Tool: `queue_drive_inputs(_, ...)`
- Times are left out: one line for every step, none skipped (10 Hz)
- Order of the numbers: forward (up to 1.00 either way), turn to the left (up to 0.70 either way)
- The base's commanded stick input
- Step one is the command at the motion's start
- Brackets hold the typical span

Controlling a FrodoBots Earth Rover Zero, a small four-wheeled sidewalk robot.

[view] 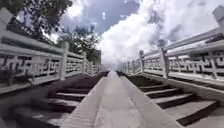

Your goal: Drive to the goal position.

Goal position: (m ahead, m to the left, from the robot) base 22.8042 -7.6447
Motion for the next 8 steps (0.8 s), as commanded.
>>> queue_drive_inputs(0.70, 0.00)
queue_drive_inputs(0.70, 0.00)
queue_drive_inputs(0.70, 0.00)
queue_drive_inputs(0.70, 0.00)
queue_drive_inputs(0.70, 0.00)
queue_drive_inputs(0.70, -0.01)
queue_drive_inputs(0.70, -0.07)
queue_drive_inputs(0.70, -0.14)
